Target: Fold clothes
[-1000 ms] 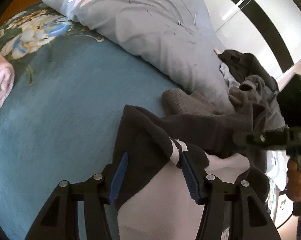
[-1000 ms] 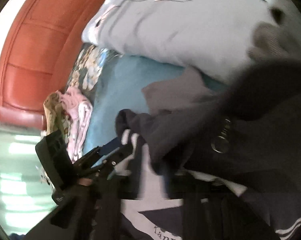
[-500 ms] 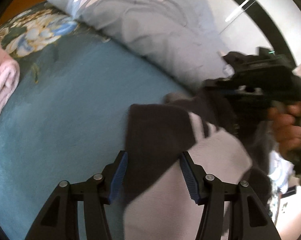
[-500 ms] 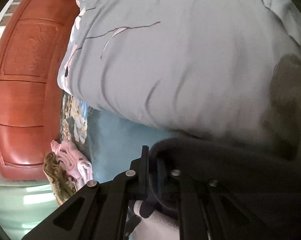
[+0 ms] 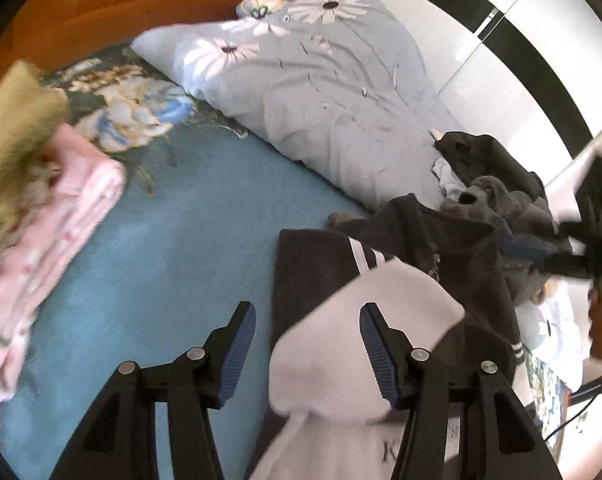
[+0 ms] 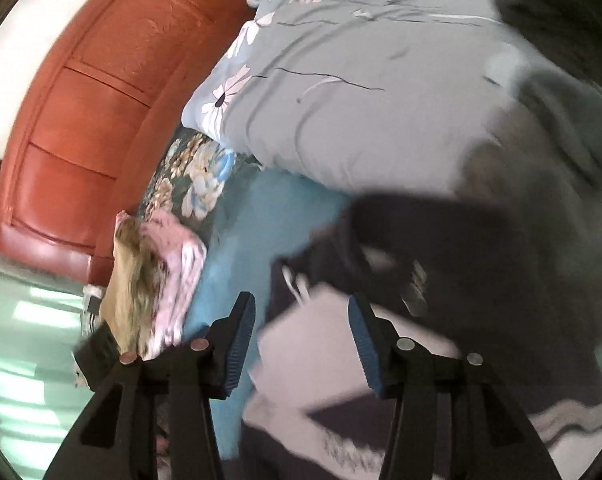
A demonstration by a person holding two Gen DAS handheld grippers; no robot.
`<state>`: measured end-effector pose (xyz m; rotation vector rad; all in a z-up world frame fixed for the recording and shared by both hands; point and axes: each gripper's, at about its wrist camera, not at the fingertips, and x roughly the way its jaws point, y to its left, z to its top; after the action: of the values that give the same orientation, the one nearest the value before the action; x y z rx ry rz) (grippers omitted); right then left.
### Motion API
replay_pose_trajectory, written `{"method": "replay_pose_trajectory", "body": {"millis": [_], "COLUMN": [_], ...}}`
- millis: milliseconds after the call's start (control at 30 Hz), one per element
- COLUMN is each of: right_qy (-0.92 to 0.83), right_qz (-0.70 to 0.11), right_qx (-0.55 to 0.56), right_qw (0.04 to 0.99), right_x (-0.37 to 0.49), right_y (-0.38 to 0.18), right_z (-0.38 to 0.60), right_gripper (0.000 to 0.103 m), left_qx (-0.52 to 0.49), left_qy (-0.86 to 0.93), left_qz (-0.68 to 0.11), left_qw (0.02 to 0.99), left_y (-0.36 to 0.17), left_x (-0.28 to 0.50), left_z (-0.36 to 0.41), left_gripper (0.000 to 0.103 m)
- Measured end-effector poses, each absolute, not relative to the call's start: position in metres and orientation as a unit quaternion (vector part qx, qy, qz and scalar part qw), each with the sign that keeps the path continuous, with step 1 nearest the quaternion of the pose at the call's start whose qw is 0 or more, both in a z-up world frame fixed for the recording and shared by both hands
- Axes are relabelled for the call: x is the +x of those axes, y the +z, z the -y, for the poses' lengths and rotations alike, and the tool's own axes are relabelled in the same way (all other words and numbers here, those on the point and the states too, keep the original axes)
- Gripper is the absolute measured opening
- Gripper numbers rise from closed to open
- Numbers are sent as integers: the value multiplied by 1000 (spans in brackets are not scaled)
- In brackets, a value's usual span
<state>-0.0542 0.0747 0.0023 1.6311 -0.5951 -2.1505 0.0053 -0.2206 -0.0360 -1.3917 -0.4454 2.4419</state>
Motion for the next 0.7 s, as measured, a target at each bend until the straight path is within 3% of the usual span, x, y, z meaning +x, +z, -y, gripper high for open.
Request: {"method": "replay_pose_trajectory", "body": {"millis": [133,400,567,700], "right_qy": [-786,-763,-716,-689], "right_qz": [241,424,493,547], "right_qx": [556,454,412,393], "right_qw": [121,-181,-273,-268], "right_x": [34,292,393,413], "right_y": [-5,-49,-81,-111], "right_z": [-151,-374,-424,-432], "right_gripper": [53,59,59,60], "left_qx": [-475,-456,-460,-466], "left_qy": [855,843,828,826], "left_qz": [160,259,292,279], "left_qw": [136,117,130,149], "left_y": [-19,0,13,19], "left_x": [35,70,78,91], "left_z": [231,228,194,164], "left_gripper": [64,66,68,69]}}
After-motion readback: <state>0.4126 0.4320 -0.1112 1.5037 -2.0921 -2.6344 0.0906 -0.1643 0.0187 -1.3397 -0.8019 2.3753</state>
